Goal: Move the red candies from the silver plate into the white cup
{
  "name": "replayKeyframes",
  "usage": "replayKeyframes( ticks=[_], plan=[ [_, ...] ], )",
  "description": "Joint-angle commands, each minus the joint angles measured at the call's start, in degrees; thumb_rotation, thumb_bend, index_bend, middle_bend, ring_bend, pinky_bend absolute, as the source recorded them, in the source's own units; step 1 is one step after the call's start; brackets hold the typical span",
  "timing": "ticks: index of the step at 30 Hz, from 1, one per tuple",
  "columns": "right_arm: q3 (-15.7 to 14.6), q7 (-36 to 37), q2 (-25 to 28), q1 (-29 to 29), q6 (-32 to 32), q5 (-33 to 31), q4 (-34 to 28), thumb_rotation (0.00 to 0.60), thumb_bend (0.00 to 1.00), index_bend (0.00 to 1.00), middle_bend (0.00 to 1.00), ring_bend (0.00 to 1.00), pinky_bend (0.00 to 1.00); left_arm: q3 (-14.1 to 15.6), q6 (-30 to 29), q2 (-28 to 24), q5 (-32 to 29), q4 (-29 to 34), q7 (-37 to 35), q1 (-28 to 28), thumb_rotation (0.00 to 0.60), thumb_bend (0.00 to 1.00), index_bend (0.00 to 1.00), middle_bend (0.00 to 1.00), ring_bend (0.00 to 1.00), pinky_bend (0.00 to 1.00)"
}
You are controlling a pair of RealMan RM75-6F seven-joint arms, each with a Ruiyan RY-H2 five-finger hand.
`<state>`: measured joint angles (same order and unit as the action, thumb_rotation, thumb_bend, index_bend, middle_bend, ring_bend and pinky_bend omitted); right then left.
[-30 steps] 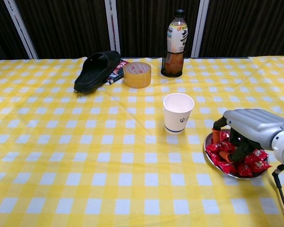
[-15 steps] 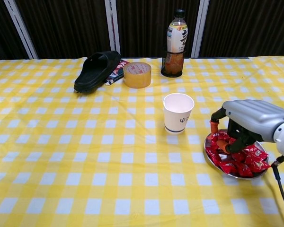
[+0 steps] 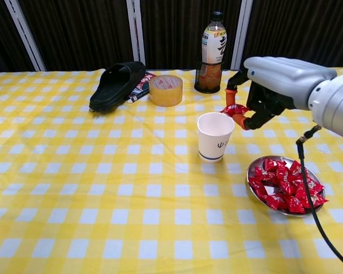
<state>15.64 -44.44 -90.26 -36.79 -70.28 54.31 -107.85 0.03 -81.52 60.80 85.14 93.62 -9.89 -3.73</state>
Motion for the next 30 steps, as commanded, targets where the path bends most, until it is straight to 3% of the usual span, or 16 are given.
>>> replayKeyframes(
  ticks=[1, 6, 14, 21, 30],
  plan=[
    [2.81, -1.42, -1.91, -3.20, 1.18, -3.60, 2.24, 0.600, 0.53, 0.58, 0.99, 1.00, 0.99, -0.03, 0.32, -0.13, -0.25, 0.01, -0.32, -0.09, 0.600, 0.03, 0.00, 0.00, 0.00, 0.00],
    [4.63, -2.19, -4.15, -6.58, 2.59, -8.35, 6.19, 0.600, 0.53, 0.58, 0.99, 1.00, 0.99, -0.01, 1.40, -0.68, -0.90, 0.23, -1.16, -0.37, 0.600, 0.03, 0.00, 0.00, 0.00, 0.00],
    [3.82, -1.41, -6.72, -9.05, 3.88, -11.56, 11.84, 0.600, 0.53, 0.58, 0.99, 1.00, 0.99, -0.01, 2.10, -1.17, -1.29, 0.46, -2.02, -0.54, 0.600, 0.03, 0.00, 0.00, 0.00, 0.00],
    [2.00, -1.14, -7.06, -9.63, 3.51, -11.66, 12.54, 0.600, 0.50, 0.39, 0.99, 1.00, 0.99, 0.07, 2.23, -1.30, -1.17, 0.53, -2.07, -0.60, 0.600, 0.03, 0.00, 0.00, 0.00, 0.00],
    [0.95, -1.04, -5.35, -9.26, 0.07, -8.47, 8.42, 0.600, 0.46, 0.31, 0.99, 1.00, 0.99, 0.01, 2.03, -1.20, -1.26, 0.48, -1.94, -0.51, 0.600, 0.03, 0.00, 0.00, 0.00, 0.00]
  ],
)
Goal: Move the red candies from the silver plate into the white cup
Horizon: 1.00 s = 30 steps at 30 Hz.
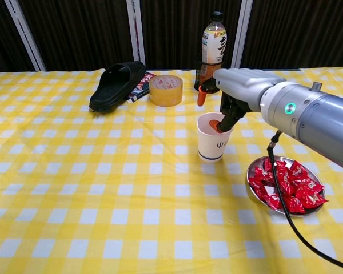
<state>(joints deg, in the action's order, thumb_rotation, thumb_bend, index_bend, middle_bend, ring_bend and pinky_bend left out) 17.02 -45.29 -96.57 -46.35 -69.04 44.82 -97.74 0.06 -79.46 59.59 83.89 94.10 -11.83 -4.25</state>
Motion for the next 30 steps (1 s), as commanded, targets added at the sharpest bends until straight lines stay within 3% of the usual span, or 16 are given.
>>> replayKeyframes(
  ticks=[1, 6, 12, 16, 21, 30],
  plan=[
    [-0.62, -0.29, 1.46, 0.47, -1.69, 1.47, -2.61, 0.600, 0.46, 0.31, 0.99, 1.00, 0.99, -0.03, -0.05, 0.01, -0.03, 0.01, 0.00, 0.02, 0.600, 0.03, 0.00, 0.00, 0.00, 0.00],
    [-3.29, -1.68, 5.75, 2.73, -5.34, 4.46, -9.08, 0.600, 0.40, 0.31, 0.99, 1.00, 0.99, -0.02, -0.25, 0.03, 0.05, 0.01, 0.13, 0.10, 0.600, 0.03, 0.00, 0.00, 0.00, 0.00],
    [-9.35, -3.29, 10.74, 6.71, -8.42, 6.51, -15.53, 0.600, 0.34, 0.31, 0.99, 1.00, 0.99, 0.06, -1.19, 0.18, 0.82, -0.04, 0.46, 0.37, 0.600, 0.03, 0.00, 0.00, 0.00, 0.00],
    [-13.75, -2.82, 11.70, 9.03, -8.97, 9.23, -14.99, 0.600, 0.34, 0.31, 0.99, 1.00, 0.99, 0.10, -2.16, 0.45, 1.45, -0.10, 0.99, 0.65, 0.600, 0.03, 0.00, 0.00, 0.00, 0.00],
    [-16.86, -1.35, 11.81, 11.43, -8.46, 9.47, -12.77, 0.600, 0.34, 0.31, 0.99, 1.00, 0.99, 0.14, -3.09, 0.83, 1.97, -0.21, 1.69, 0.96, 0.600, 0.03, 0.00, 0.00, 0.00, 0.00],
    [-17.11, 2.32, 9.39, 13.53, -6.57, 9.12, -5.11, 0.600, 0.34, 0.31, 0.99, 1.00, 0.99, 0.02, -3.88, 1.29, 2.01, -0.35, 2.40, 1.29, 0.600, 0.03, 0.00, 0.00, 0.00, 0.00]
  ],
)
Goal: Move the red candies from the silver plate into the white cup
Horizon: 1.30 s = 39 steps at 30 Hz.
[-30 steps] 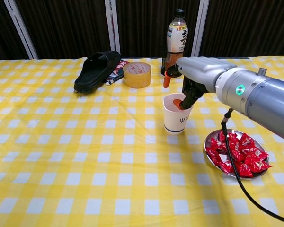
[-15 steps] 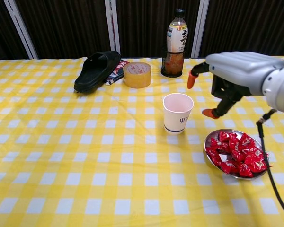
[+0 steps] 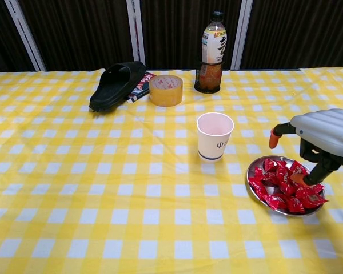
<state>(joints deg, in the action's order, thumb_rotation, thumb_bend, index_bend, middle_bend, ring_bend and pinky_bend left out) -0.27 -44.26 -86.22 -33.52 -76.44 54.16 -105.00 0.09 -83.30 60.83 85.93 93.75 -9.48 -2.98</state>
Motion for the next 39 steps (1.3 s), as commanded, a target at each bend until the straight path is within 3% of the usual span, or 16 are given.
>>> replayKeyframes(
  ticks=[1, 20, 30, 39],
  plan=[
    [0.34, 1.39, -1.09, 0.74, 1.05, -0.45, 2.53, 0.600, 0.34, 0.31, 0.99, 1.00, 0.99, -0.03, -0.02, 0.08, -0.06, -0.02, 0.10, 0.02, 0.600, 0.03, 0.00, 0.00, 0.00, 0.00],
    [2.80, 1.71, -3.96, 0.66, 5.80, -3.84, 7.39, 0.600, 0.34, 0.34, 0.99, 1.00, 0.99, -0.23, 0.78, 0.09, -0.94, 0.13, 0.42, -0.15, 0.600, 0.03, 0.00, 0.00, 0.00, 0.00],
    [3.94, 2.27, -5.04, 0.52, 6.96, -4.45, 9.26, 0.600, 0.34, 0.44, 0.99, 1.00, 0.99, -0.30, 1.07, 0.09, -1.27, 0.23, 0.36, -0.20, 0.600, 0.03, 0.00, 0.00, 0.00, 0.00],
    [4.29, 2.44, -4.99, 0.57, 7.83, -5.10, 9.41, 0.600, 0.37, 0.45, 0.99, 1.00, 0.99, -0.36, 1.23, 0.07, -1.42, 0.31, 0.41, -0.24, 0.600, 0.03, 0.00, 0.00, 0.00, 0.00]
  ],
)
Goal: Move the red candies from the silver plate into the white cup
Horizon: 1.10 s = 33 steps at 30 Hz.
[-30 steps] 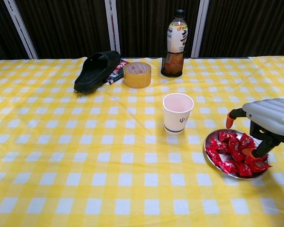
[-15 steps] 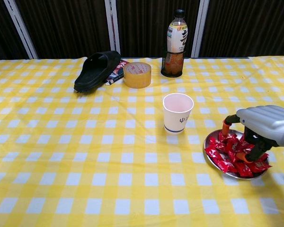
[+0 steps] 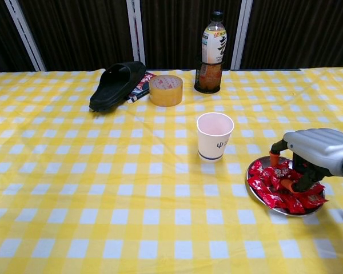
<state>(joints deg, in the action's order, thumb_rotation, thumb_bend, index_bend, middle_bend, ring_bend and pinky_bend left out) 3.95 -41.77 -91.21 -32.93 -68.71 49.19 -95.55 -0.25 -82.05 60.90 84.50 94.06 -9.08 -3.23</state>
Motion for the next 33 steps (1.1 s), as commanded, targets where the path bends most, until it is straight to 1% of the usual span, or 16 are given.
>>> replayKeyframes(
  ticks=[1, 6, 10, 12, 22, 27, 33],
  plan=[
    [0.12, -0.06, -0.02, -0.03, 0.13, -0.16, -0.07, 0.600, 0.38, 0.46, 0.99, 1.00, 0.99, -0.02, -0.05, 0.00, -0.01, 0.02, -0.02, 0.02, 0.600, 0.03, 0.00, 0.00, 0.00, 0.00],
    [0.11, -0.12, -0.09, 0.01, 0.28, -0.17, -0.38, 0.600, 0.50, 0.49, 0.99, 1.00, 0.99, -0.04, -0.10, 0.02, 0.01, 0.01, -0.07, 0.05, 0.600, 0.03, 0.00, 0.00, 0.00, 0.00],
    [-0.01, -0.29, -0.13, 0.06, 0.15, 0.11, -0.72, 0.600, 0.56, 0.51, 0.99, 1.00, 0.99, -0.03, -0.17, 0.00, 0.10, -0.01, -0.22, 0.07, 0.600, 0.03, 0.00, 0.00, 0.00, 0.00],
    [-0.04, -0.29, -0.18, 0.13, 0.08, 0.15, -0.86, 0.600, 0.57, 0.52, 0.99, 1.00, 0.99, -0.02, -0.20, 0.00, 0.16, -0.04, -0.26, 0.08, 0.600, 0.03, 0.00, 0.00, 0.00, 0.00],
    [-0.14, -0.40, 0.43, 0.41, -0.63, 1.22, -2.61, 0.600, 0.59, 0.52, 0.99, 1.00, 0.99, -0.02, -0.23, -0.03, 0.23, -0.06, -0.38, 0.09, 0.600, 0.03, 0.00, 0.00, 0.00, 0.00],
    [0.38, 0.25, 2.26, 0.63, -1.89, 3.45, -6.45, 0.600, 0.59, 0.52, 0.99, 1.00, 0.99, -0.03, -0.20, -0.01, 0.23, -0.06, -0.35, 0.08, 0.600, 0.03, 0.00, 0.00, 0.00, 0.00],
    [1.48, -0.60, 5.03, 0.42, -3.74, 5.56, -11.88, 0.600, 0.59, 0.53, 0.99, 1.00, 0.99, -0.02, -0.16, -0.03, 0.26, -0.01, -0.31, 0.06, 0.600, 0.03, 0.00, 0.00, 0.00, 0.00]
  ],
)
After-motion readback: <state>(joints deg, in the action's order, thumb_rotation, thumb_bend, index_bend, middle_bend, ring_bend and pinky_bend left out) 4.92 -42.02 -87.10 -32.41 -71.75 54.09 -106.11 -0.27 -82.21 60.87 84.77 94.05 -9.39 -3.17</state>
